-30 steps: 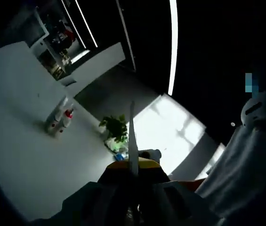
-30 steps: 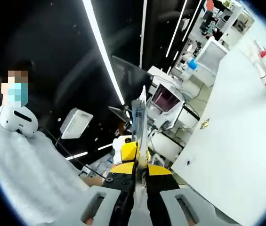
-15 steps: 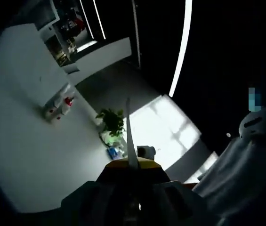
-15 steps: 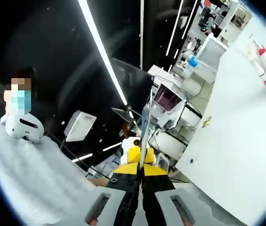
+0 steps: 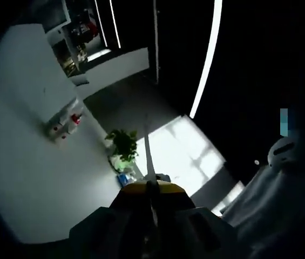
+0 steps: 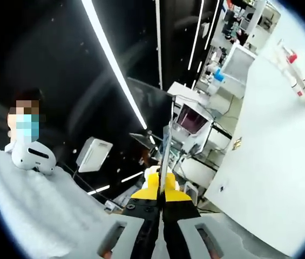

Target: Arrange the skincare products in the storage area until every visible bottle or jar stands upright without overlapping.

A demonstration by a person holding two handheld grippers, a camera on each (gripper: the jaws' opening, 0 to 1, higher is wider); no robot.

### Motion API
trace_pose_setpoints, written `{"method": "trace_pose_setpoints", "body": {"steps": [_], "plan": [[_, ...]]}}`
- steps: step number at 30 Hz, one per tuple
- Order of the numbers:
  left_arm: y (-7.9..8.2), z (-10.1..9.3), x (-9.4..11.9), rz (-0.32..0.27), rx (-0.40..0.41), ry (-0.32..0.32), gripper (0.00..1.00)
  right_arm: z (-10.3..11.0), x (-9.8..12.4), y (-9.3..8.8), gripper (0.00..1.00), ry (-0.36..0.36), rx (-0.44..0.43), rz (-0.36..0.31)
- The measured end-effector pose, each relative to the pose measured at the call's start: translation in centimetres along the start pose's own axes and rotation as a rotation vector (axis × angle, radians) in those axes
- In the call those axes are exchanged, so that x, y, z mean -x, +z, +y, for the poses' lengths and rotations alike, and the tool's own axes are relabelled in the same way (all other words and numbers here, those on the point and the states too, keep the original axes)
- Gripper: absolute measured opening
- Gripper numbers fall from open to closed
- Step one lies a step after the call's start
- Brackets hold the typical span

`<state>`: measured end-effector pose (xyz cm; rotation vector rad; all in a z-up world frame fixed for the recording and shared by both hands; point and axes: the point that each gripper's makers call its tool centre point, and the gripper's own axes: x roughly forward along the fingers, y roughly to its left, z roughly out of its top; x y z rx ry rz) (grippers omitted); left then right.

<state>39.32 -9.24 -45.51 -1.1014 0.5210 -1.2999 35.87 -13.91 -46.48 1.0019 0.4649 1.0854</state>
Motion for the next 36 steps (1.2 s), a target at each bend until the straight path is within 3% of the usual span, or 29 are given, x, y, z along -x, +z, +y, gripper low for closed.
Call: {"method": "trace_pose_setpoints", "body": {"steps": [1, 5, 11, 14, 16, 17, 18, 19, 23, 27, 30, 31, 33, 36], "plan": [[0.4, 0.1, 0.2, -0.021, 0.013, 0.002, 0.02, 0.0, 0.0, 0.0, 0.0, -0.003, 0.0, 0.0], [0.0, -0.5, 0.1, -0.008, -0.035, -0.008, 0.0, 0.2, 0.0, -0.1, 0.0, 0.002, 0.001, 0.01], [0.0, -1.0, -0.3, -0.018, -0.004, -0.035, 0.02, 0.4, -0.1, 0.3, 0.0, 0.016, -0.013, -0.027], [-1.6, -1.2, -0.7, 0.064, -0.043, -0.038, 0.07, 0.2, -0.2, 0.9, 0.0, 0.009, -0.029, -0.064], [-3.2, -1.2, -1.0, 0.145, -0.06, -0.031, 0.06, 0.4, -0.4, 1.0, 0.0, 0.015, -0.029, -0.07], [-3.3, -0.9, -0.9, 0.158, -0.071, -0.028, 0.03, 0.4, -0.5, 1.0, 0.0, 0.008, -0.014, -0.069], [-2.9, -0.2, -0.7, 0.143, -0.084, 0.009, 0.0, 0.5, -0.6, 1.1, 0.0, 0.008, 0.005, -0.071], [-2.6, -0.3, -0.6, 0.128, -0.11, -0.007, 0.0, 0.5, -0.7, 1.0, 0.0, -0.001, 0.018, -0.068], [-2.3, -0.6, -0.3, 0.12, -0.083, -0.025, 0.0, 0.9, -1.3, 1.1, 0.0, 0.011, 0.022, -0.059], [-3.5, -0.5, -0.6, 0.181, -0.073, -0.021, 0.0, 0.9, -2.0, 1.1, 0.07, 0.012, 0.026, -0.06], [-3.8, -0.7, -0.7, 0.194, -0.071, -0.036, 0.0, 0.5, -2.2, 0.9, 0.0, -0.002, 0.077, -0.042], [-3.6, -0.8, -0.7, 0.184, -0.072, -0.047, 0.0, 0.9, -2.3, 1.0, 0.0, 0.02, 0.042, -0.054], [-3.2, -1.3, -0.7, 0.165, -0.089, -0.069, 0.02, 1.2, -2.4, 0.9, 0.0, 0.027, 0.047, -0.067], [-3.5, -0.5, -0.9, 0.18, -0.094, -0.034, 0.16, 1.5, -3.2, 0.0, 0.0, 0.029, 0.051, -0.034]]}}
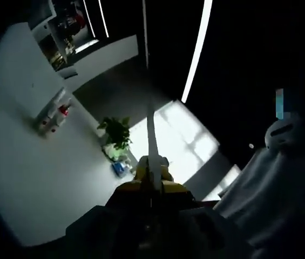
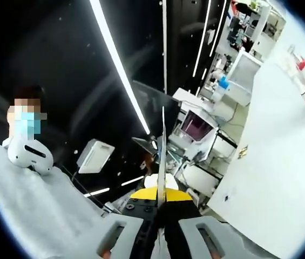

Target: Arrange the skincare products in the storage area until every visible bottle or jar stands upright without overlapping.

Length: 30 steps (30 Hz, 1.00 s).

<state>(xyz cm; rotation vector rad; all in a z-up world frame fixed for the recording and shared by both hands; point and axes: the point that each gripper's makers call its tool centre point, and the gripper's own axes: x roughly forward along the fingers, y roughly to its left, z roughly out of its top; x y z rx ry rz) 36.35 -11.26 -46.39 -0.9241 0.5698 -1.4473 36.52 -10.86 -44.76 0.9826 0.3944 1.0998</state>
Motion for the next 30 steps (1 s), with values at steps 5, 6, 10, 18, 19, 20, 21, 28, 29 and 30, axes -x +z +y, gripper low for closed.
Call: {"method": "trace_pose_setpoints", "body": {"steps": [5, 6, 10, 18, 19, 20, 21, 28, 29, 30], "plan": [[-0.8, -1.2, 0.0, 0.047, 0.03, -0.067, 0.0, -0.4, -0.5, -0.4, 0.0, -0.014, -0.008, 0.004], [-0.7, -0.9, 0.1, 0.04, 0.02, -0.05, 0.0, -0.5, -0.6, -0.4, 0.0, -0.01, -0.026, 0.006], [-0.8, -0.7, 0.2, 0.045, -0.006, -0.037, 0.0, -0.5, -0.4, -0.4, 0.0, -0.007, -0.038, 0.023], [1.4, 0.8, 1.3, -0.06, 0.065, 0.021, 0.0, -2.9, 2.8, 0.7, 0.35, -0.206, 0.125, 0.018], [1.4, 0.9, 1.2, -0.063, 0.066, 0.021, 0.0, -3.2, 3.4, 0.6, 0.37, -0.249, 0.181, 0.047], [1.4, 0.9, 1.2, -0.064, 0.072, 0.023, 0.0, -3.4, 3.8, 0.6, 0.37, -0.279, 0.223, 0.055], [1.3, 0.9, 1.1, -0.061, 0.081, 0.027, 0.0, -3.5, 4.1, 0.7, 0.36, -0.302, 0.261, 0.063], [-0.2, 1.4, 0.1, 0.011, 0.117, 0.057, 0.0, -6.2, 7.2, 0.6, 0.59, -0.591, 0.553, 0.132], [-0.2, 1.5, 0.1, 0.011, 0.119, 0.067, 0.0, -6.4, 7.5, 0.5, 0.64, -0.625, 0.588, 0.151], [0.0, 1.7, 0.1, 0.009, 0.12, 0.077, 0.0, -6.5, 7.6, 0.6, 0.67, -0.639, 0.633, 0.155]]}}
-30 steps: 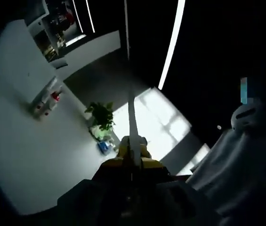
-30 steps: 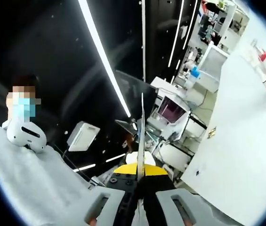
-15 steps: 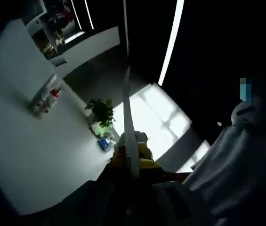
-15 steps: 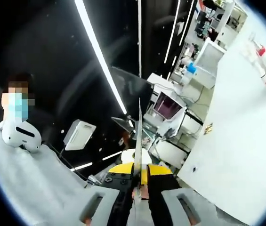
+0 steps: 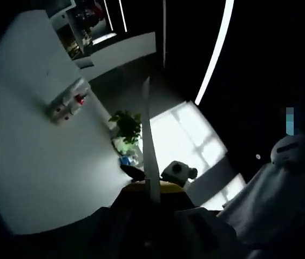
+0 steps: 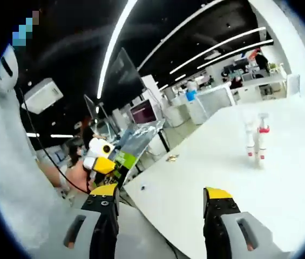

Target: Arrange the skincare products in the storage area until every visible bottle or jar stands upright without overlapping.

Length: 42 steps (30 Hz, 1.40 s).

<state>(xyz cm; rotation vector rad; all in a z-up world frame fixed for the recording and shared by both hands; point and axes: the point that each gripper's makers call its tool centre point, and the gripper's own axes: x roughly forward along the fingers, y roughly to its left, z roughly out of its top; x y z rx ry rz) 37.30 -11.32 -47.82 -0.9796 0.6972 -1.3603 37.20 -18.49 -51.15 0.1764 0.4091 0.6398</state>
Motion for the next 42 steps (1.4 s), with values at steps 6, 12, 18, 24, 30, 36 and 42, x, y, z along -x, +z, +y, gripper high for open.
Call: {"method": "trace_pose_setpoints", "body": {"steps": [6, 12, 18, 24, 30, 36, 42], "plan": [[1.4, 0.6, 0.1, -0.002, 0.044, 0.033, 0.0, -2.7, -0.1, -3.3, 0.62, -0.188, 0.087, 0.12], [3.3, 1.0, 0.2, -0.034, 0.023, 0.048, 0.0, -3.1, -0.5, -2.9, 0.58, -0.236, 0.218, 0.126], [4.4, 2.5, -0.2, -0.016, 0.02, 0.089, 0.0, -3.3, -0.4, -3.1, 0.57, -0.253, 0.276, 0.142], [5.2, 4.0, -0.5, -0.004, 0.024, 0.139, 0.0, -4.3, -0.1, -3.0, 0.55, -0.292, 0.27, 0.144], [5.7, 5.8, -0.9, -0.003, 0.049, 0.187, 0.0, -5.3, 0.0, -4.6, 0.5, -0.317, 0.252, 0.218], [6.4, 8.2, -1.4, 0.005, 0.061, 0.252, 0.0, -5.4, 0.2, -4.7, 0.48, -0.326, 0.258, 0.225], [8.0, 9.8, -2.4, -0.014, 0.106, 0.278, 0.0, -5.4, 0.4, -5.1, 0.4, -0.319, 0.29, 0.244]]}}
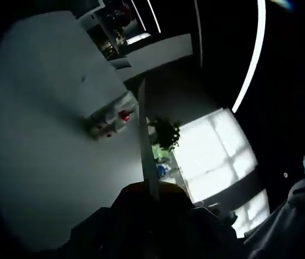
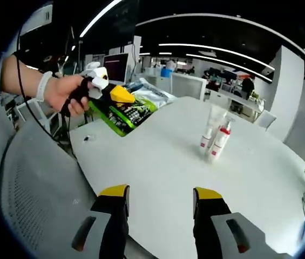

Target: Arrange the skincare products in the storage area until every visible bottle or jar stands upright without overlapping.

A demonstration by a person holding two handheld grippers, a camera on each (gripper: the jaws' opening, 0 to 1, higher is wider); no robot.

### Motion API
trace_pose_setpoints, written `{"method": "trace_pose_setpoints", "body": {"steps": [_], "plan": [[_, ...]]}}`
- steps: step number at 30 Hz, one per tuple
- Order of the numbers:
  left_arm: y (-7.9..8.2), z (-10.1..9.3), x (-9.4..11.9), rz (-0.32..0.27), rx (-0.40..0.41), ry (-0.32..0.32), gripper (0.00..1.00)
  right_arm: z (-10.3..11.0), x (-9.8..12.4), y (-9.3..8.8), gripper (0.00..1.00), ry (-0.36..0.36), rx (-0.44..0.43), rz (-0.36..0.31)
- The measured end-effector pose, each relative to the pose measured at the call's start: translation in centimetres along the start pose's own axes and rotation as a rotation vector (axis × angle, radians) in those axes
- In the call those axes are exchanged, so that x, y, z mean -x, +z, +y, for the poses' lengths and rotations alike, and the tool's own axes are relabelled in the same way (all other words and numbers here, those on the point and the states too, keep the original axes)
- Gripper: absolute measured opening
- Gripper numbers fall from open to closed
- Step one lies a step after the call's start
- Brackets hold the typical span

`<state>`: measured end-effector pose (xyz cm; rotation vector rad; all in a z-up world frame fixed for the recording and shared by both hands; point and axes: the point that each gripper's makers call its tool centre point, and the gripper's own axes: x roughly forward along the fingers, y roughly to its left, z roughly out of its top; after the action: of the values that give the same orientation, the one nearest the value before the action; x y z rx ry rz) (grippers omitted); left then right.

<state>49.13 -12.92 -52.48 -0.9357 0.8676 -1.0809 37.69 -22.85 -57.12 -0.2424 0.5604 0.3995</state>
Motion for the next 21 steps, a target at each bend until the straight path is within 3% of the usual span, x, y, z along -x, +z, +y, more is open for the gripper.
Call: {"method": "trace_pose_setpoints", "body": {"steps": [8, 21], "plan": [[2.5, 0.6, -1.1, 0.016, -0.017, 0.032, 0.0, -0.4, 0.1, -0.6, 0.36, -0.013, 0.009, 0.018], [4.8, 2.6, -2.6, 0.034, -0.017, 0.075, 0.0, 0.2, -0.1, -0.8, 0.34, 0.009, 0.044, 0.037]]}}
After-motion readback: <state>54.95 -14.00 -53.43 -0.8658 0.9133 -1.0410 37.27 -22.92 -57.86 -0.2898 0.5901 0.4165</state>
